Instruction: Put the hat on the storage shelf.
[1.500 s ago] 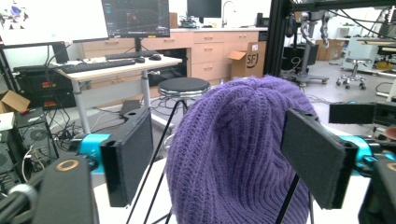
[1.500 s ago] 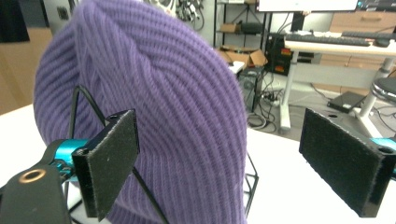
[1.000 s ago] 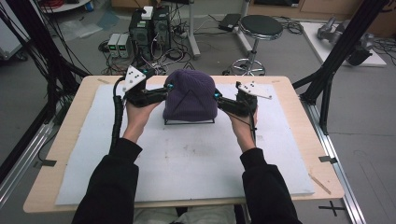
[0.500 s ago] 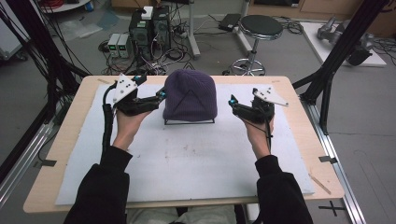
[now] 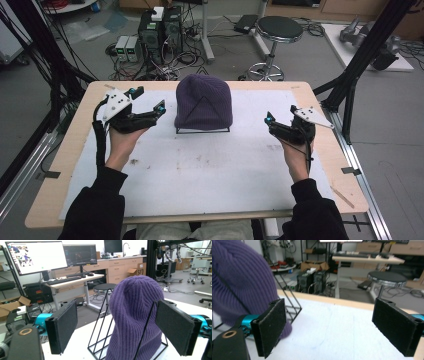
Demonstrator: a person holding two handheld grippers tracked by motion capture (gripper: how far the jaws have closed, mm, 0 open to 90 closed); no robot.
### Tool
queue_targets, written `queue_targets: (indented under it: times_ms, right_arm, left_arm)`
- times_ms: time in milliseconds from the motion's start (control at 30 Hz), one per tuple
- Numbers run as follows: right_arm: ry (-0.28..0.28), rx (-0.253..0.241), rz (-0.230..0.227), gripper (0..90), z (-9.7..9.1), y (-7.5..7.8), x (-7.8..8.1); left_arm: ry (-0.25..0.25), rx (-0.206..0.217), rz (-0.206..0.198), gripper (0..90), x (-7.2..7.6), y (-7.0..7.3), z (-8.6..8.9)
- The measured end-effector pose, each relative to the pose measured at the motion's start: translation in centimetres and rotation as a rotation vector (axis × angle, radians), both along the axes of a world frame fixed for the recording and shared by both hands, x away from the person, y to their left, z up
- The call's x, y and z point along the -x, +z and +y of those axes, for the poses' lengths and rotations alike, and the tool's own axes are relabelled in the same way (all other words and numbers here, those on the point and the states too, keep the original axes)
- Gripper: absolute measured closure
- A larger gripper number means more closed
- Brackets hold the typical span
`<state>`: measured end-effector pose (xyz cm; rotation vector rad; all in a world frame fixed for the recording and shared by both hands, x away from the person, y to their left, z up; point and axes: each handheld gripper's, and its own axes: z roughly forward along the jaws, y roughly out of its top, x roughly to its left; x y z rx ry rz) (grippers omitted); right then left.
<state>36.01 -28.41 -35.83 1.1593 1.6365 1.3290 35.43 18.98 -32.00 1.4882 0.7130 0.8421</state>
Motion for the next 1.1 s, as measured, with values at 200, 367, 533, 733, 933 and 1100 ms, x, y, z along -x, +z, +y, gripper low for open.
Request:
queue_targets:
  times_ms: [200,367,533,733,933,1100]
  right_arm:
    - [0.041,0.026,-0.003,11.7,0.2,0.3,0.9]
    - [0.074,0.097,-0.019,11.9,0.2,0.0,2.1]
    - [0.076,0.075,-0.020,11.9,-0.4,-0.2,2.8]
    - [0.084,0.014,-0.005,11.9,-1.0,-0.7,3.1]
    - [0.065,0.002,-0.019,11.9,-1.5,-1.5,3.7]
    - [0.052,-0.007,-0.020,11.9,-1.9,-2.3,3.9]
  left_arm:
    - [0.009,0.008,-0.014,18.8,1.3,-0.6,1.5]
    - [0.027,-0.008,0.000,18.8,2.6,-1.1,3.1]
    - [0.036,-0.008,0.008,18.8,4.0,-1.5,4.2]
    - [0.051,-0.008,0.004,18.4,5.9,-2.2,5.5]
    - [0.071,0.032,0.016,18.4,7.1,-3.1,7.3]
    - [0.098,0.063,0.018,18.4,7.8,-4.3,8.6]
